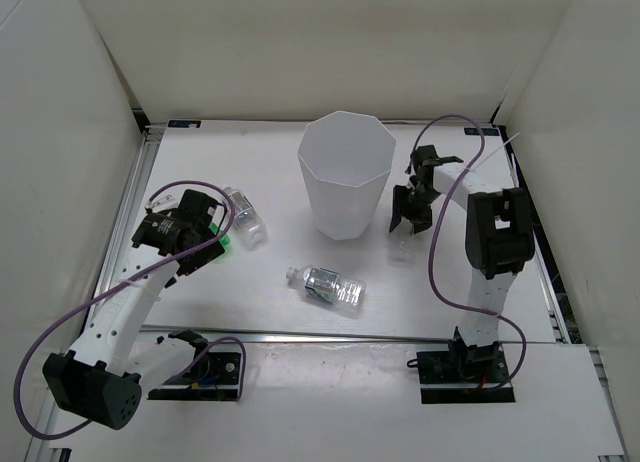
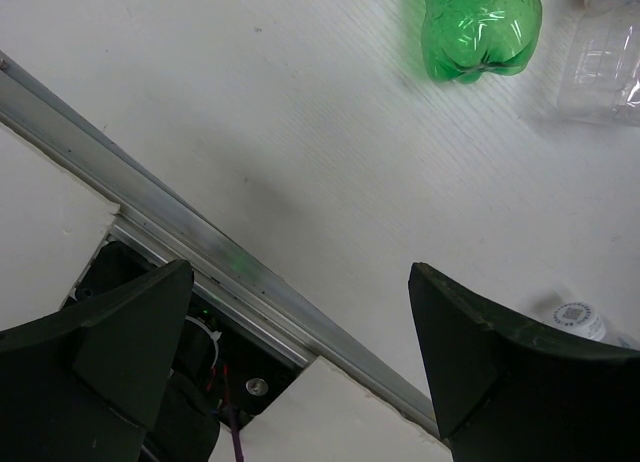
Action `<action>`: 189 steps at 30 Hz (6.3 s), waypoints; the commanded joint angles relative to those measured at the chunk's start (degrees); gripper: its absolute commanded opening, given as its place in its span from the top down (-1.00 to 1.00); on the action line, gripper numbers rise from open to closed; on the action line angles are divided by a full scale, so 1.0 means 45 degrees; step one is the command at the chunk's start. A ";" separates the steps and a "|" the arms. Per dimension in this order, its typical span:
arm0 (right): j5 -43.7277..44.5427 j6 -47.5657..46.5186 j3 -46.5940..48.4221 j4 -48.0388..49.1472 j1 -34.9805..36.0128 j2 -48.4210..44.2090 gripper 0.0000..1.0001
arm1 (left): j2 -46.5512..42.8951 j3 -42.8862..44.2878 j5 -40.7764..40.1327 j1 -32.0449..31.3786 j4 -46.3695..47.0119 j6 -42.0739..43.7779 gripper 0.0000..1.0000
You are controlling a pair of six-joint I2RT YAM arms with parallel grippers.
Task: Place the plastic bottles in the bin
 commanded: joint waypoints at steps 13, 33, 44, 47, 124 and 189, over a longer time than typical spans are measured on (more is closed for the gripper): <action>0.0240 0.2151 0.7424 -0.2139 -0.3026 -0.3203 0.17 | 0.0000 -0.0174 0.0380 -0.0058 0.0151 -0.0355 -1.00; -0.0918 0.1061 1.0322 0.1085 0.3241 -0.2582 0.00 | 0.1035 0.1076 0.0516 -0.0312 0.0503 0.0563 -1.00; 0.0314 0.0339 1.1141 0.0262 0.3595 -0.2225 -0.98 | 0.0508 0.0822 0.0264 -0.0312 0.0112 0.0563 -1.00; 0.0568 0.0472 1.1377 0.0264 0.3479 -0.2771 -1.00 | 0.0508 0.0687 0.0262 -0.0312 0.0112 0.0563 -1.00; -0.0076 -0.0210 0.5694 -0.2647 0.3127 -0.7734 -0.98 | 0.7010 0.3402 0.3758 0.4786 0.4817 -0.0765 -0.82; 0.1016 0.1450 0.5831 -0.3467 -0.0448 -1.1153 -1.00 | 1.3126 1.6078 0.8781 -0.3122 0.8139 0.3356 0.10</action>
